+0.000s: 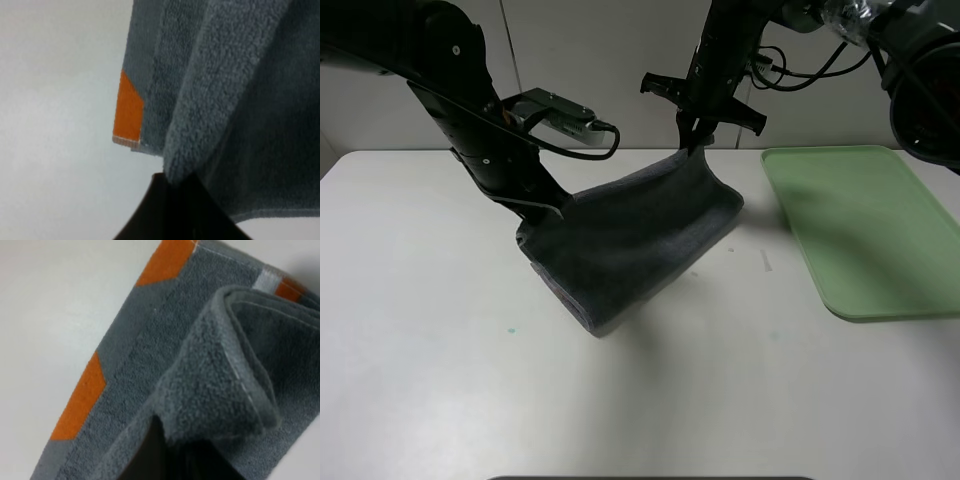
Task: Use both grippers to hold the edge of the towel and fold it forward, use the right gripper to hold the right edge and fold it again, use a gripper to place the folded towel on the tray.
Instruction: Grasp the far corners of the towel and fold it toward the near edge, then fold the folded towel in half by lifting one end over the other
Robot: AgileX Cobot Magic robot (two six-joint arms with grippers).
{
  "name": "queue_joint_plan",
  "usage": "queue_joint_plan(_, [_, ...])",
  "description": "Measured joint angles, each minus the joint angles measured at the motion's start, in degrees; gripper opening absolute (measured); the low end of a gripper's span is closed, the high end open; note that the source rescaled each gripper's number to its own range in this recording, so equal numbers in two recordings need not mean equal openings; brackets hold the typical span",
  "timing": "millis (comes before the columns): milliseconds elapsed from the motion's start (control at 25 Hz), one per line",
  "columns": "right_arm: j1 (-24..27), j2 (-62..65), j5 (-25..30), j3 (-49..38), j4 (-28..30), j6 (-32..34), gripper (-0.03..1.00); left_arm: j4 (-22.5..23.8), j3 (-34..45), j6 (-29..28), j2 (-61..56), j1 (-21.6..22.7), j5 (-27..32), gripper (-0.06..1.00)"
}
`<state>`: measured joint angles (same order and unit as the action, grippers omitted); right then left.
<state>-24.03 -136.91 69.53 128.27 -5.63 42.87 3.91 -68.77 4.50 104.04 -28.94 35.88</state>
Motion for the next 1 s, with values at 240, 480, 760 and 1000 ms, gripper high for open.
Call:
queue_joint_plan(240, [0.0, 0.0, 0.1, 0.0, 0.6, 0.0, 0.21, 0.1, 0.0, -0.2, 0.0, 0.0, -0.2, 0.32])
queue_joint_plan(480, [0.0, 0.0, -0.1, 0.3, 0.8, -0.1, 0.95, 0.2, 0.0, -1.7, 0.0, 0.0, -0.6, 0.95])
queue_joint_plan(760, [0.0, 0.3, -0.2, 0.3, 0.8, -2.7, 1.0, 0.2, 0.0, -1.7, 0.0, 0.0, -0.3, 1.0])
queue_joint_plan(1000, [0.0, 2.0, -0.1, 0.3, 2.0, -5.7, 1.0, 0.2, 0.0, -1.7, 0.0, 0.0, 1.5, 1.0])
